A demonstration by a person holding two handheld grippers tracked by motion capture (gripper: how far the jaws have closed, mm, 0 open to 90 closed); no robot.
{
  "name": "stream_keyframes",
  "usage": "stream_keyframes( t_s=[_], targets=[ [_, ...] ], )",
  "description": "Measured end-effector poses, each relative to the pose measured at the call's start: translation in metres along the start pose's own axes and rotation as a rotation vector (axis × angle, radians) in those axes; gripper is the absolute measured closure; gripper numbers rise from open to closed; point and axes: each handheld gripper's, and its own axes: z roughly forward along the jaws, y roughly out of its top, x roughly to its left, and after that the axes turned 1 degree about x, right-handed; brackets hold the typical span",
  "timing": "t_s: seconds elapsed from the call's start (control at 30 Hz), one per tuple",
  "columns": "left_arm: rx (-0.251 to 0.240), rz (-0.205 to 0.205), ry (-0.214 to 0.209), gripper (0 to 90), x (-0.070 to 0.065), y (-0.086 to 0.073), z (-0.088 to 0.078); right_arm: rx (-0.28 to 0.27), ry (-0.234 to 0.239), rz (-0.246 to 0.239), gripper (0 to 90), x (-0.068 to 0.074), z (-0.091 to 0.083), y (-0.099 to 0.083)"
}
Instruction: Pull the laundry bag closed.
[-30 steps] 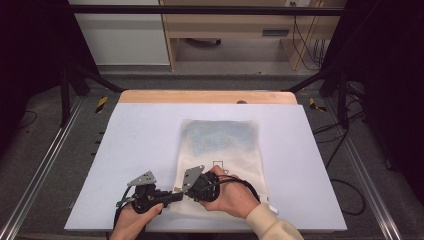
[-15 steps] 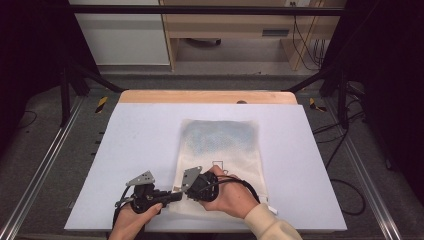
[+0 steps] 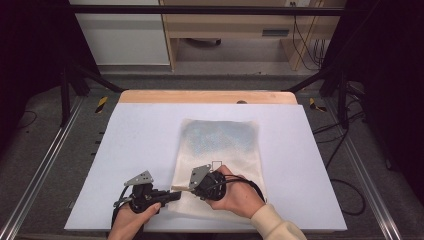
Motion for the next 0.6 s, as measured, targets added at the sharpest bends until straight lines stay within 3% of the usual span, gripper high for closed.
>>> stream_keyframes(
  t_s=[0.6],
  targets=[
    [0.010,0.009,0.001,83.2,-0.002,-0.001,0.002,-0.011,0.010,0.014,82.1,0.001,-0.004,-0.011]
  ],
)
